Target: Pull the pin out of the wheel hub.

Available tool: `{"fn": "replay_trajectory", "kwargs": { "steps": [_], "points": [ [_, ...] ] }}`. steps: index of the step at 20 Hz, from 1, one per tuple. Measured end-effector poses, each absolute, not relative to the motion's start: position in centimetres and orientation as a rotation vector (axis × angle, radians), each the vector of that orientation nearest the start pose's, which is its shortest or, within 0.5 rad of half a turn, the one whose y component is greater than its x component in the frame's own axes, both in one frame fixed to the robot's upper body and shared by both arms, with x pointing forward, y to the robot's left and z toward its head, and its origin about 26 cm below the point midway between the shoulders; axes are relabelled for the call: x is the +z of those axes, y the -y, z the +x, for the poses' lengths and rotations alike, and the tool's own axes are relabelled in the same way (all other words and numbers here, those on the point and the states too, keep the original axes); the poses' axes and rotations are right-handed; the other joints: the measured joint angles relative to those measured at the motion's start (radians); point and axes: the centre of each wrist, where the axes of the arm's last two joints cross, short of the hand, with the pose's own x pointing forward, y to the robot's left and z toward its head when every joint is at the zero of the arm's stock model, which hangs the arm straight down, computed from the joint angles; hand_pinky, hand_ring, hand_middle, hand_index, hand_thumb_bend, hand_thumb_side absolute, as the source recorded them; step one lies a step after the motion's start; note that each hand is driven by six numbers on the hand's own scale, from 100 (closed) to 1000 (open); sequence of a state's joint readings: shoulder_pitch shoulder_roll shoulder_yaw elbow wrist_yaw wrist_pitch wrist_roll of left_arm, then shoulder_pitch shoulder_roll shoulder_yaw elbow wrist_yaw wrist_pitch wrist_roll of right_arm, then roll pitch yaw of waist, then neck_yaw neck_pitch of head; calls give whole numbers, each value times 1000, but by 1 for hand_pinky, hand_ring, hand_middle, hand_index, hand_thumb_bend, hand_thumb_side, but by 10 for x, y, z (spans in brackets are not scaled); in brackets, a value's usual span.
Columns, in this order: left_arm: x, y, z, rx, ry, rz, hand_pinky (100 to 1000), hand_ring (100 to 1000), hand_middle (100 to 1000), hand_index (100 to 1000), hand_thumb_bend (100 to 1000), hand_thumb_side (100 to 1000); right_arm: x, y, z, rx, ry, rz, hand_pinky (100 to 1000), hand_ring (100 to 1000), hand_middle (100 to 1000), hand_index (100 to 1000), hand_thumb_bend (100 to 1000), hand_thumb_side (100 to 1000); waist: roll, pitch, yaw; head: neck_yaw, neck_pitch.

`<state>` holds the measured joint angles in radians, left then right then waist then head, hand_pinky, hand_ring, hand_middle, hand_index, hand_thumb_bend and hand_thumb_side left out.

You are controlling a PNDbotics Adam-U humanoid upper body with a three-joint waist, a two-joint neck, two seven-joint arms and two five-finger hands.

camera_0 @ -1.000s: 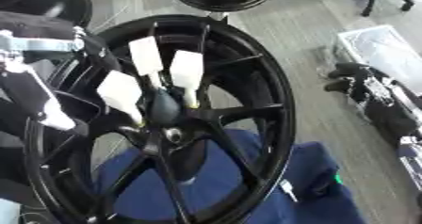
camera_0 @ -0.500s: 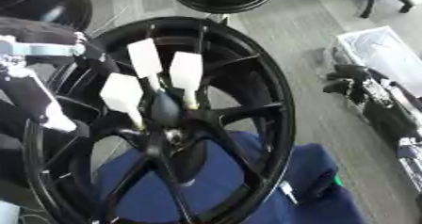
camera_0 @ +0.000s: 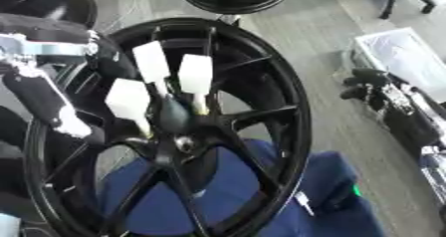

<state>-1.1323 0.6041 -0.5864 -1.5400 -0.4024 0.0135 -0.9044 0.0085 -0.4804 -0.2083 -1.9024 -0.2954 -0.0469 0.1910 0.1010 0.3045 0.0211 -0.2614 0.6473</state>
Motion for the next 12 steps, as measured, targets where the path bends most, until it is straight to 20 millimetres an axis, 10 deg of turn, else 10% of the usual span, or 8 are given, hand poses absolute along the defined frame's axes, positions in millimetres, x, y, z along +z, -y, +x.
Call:
{"fn": "replay_trajectory", "kwargs": {
  "steps": [12],
  "points": [
    [322,-133,386,-2117,1433,503,710,685,599,607,207,100,137,372,261,321,1957,-110,894,699,725,817,100,731,0,1,-2,1,0]
  ]
}}
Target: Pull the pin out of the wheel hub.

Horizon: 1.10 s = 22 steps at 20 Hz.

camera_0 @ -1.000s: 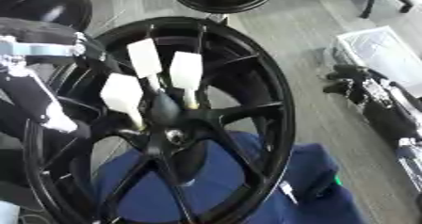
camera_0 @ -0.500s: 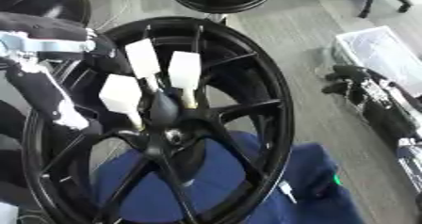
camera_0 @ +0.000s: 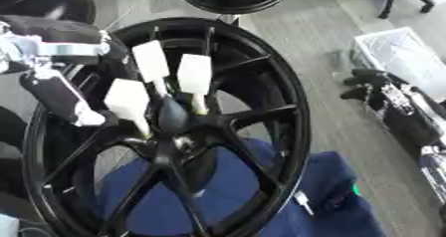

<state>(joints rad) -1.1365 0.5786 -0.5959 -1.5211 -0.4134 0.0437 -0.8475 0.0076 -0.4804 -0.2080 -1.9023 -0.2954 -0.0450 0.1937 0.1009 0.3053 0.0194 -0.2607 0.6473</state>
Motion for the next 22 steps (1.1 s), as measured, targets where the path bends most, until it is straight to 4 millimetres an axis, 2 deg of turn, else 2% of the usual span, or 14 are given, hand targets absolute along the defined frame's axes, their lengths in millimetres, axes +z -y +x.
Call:
{"fn": "replay_trajectory", "kwargs": {
  "steps": [7,12,18,22],
  "points": [
    [320,-130,386,-2071,1468,499,687,648,552,460,167,100,137,372,261,322,1957,-109,894,700,725,817,100,730,0,0,0,0,0],
    [323,-130,383,-2052,1499,489,681,630,531,408,170,100,137,371,261,325,1957,-104,894,700,725,817,100,730,0,0,0,0,0],
    [350,-139,364,-1989,1625,506,679,622,523,403,174,100,136,371,261,325,1954,-105,894,700,725,817,100,730,0,0,4,0,0],
    [368,-153,347,-1920,1727,519,676,612,516,400,147,100,136,371,261,324,1953,-106,894,699,725,817,100,730,0,0,8,-2,0]
  ]
}}
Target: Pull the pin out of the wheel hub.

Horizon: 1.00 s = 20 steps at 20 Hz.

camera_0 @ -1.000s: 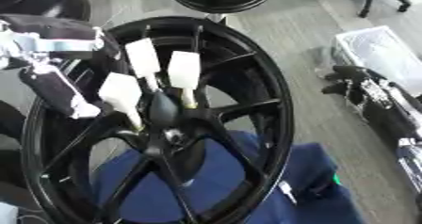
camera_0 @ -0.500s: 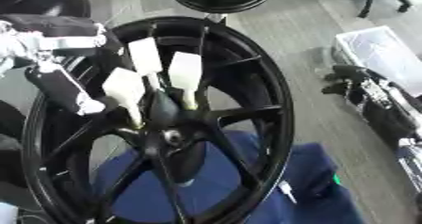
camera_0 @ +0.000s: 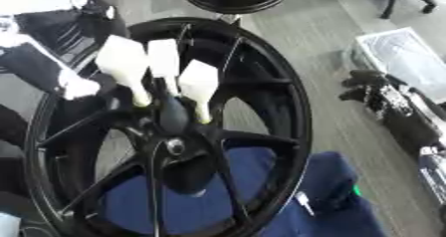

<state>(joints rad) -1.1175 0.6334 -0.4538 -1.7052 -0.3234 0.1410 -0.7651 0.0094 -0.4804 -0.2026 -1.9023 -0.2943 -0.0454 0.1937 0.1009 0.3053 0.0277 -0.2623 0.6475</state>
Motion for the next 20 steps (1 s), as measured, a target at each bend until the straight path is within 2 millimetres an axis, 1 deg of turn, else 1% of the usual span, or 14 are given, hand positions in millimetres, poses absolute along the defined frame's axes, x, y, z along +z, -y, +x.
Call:
{"fn": "replay_trajectory", "kwargs": {
  "steps": [4,6,11,15,20],
  "points": [
    [378,-173,331,-1822,1812,523,673,606,513,399,119,100,136,371,260,323,1954,-108,894,699,725,817,100,726,0,0,5,-3,0],
    [378,-186,326,-1757,1843,528,671,601,511,397,100,100,136,372,260,320,1956,-111,894,700,726,817,100,725,0,0,7,-5,0],
    [375,-222,315,-1561,1909,567,666,592,506,394,100,100,137,373,260,314,1960,-118,894,700,726,817,100,725,-1,5,14,-11,0],
    [363,-259,308,-1365,1928,628,662,582,501,392,100,100,136,375,259,306,1960,-128,894,700,725,817,100,724,-7,8,20,-13,0],
    [335,-304,298,-1060,1937,712,655,565,493,389,100,100,137,376,258,291,1967,-141,894,700,726,817,100,718,-17,18,29,-13,0]
  ]
}}
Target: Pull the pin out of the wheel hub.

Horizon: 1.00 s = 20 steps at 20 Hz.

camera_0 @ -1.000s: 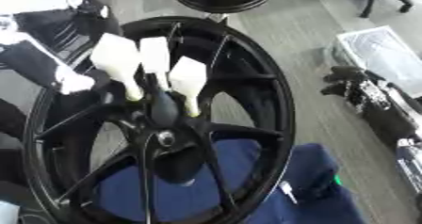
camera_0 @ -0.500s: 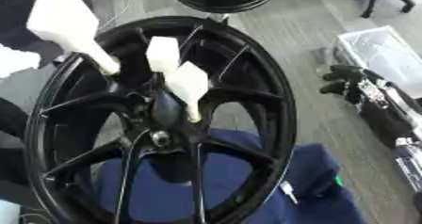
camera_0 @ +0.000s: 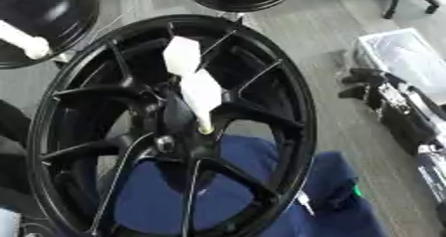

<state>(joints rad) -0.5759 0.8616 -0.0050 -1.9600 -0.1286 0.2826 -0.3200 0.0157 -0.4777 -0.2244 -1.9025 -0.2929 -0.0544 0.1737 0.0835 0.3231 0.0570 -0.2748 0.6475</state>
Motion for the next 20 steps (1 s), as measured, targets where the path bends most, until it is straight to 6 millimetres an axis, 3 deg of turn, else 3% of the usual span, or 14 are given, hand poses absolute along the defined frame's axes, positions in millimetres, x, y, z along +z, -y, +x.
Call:
{"fn": "replay_trajectory", "kwargs": {
  "steps": [6,9,10,11,12,13,16,18,20],
  "points": [
    [288,-355,293,-662,1846,835,658,566,500,412,100,100,136,379,257,264,1976,-158,893,700,726,817,100,716,-7,4,11,-6,-1],
    [259,-379,294,-514,1739,890,681,588,536,499,100,100,137,380,256,253,1979,-167,893,700,726,817,100,714,-9,4,14,-9,-9],
    [249,-386,295,-477,1707,895,707,619,582,586,100,100,137,380,256,250,1980,-169,893,700,726,817,100,713,-10,5,14,-10,-9],
    [240,-391,295,-445,1679,895,735,660,635,690,100,158,137,380,256,248,1981,-170,893,700,726,817,100,712,-13,5,14,-10,-10],
    [231,-396,296,-421,1654,888,759,680,663,731,114,212,137,380,256,246,1982,-170,893,700,726,817,100,717,-14,5,14,-10,-12],
    [223,-400,296,-401,1634,876,785,739,740,839,331,436,136,380,256,244,1984,-170,893,700,726,817,100,710,-14,5,14,-10,-13],
    [202,-408,297,-364,1599,838,809,762,781,901,625,776,136,380,256,237,1986,-171,894,701,727,817,100,711,-15,6,14,-11,-17],
    [192,-412,297,-344,1578,827,806,761,780,903,651,788,136,381,256,236,1987,-173,893,701,727,817,100,710,-16,6,14,-12,-17],
    [184,-415,297,-326,1553,835,802,757,778,900,585,791,137,381,256,236,1988,-173,893,701,727,817,100,710,-17,6,14,-14,-18]
  ]
}}
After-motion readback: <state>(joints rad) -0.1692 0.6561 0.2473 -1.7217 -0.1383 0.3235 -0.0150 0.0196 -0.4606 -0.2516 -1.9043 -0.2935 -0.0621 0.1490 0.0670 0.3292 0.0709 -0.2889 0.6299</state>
